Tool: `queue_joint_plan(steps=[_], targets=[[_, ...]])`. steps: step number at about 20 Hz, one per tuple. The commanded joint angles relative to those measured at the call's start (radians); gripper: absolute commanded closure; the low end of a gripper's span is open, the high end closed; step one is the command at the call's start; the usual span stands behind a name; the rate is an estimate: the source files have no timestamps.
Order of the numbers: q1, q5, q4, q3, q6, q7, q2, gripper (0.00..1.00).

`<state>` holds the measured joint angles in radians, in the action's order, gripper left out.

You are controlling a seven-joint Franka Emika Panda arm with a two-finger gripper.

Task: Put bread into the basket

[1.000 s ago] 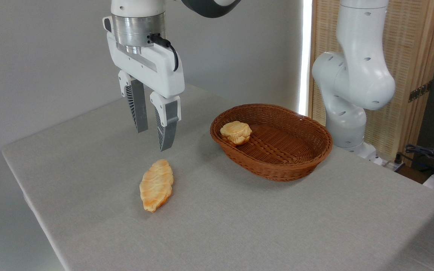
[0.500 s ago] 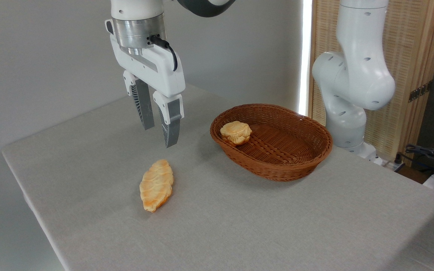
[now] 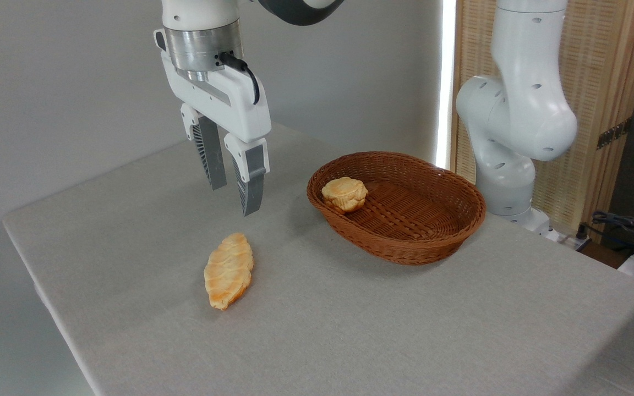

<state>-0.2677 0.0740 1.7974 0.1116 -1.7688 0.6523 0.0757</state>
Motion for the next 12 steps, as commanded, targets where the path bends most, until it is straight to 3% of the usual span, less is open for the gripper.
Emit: queue_joint_plan(steps=[1,6,12], targets=[[-0.004,-0.002,-0.013,0.002,0.023,-0.005,-0.005,0.0],[-0.005,-0.002,-0.001,-0.015,0.062,-0.028,-0.001,0.0],[-0.044,0.012,0.011,-0.021,0.011,-0.276,-0.03,0.0]])
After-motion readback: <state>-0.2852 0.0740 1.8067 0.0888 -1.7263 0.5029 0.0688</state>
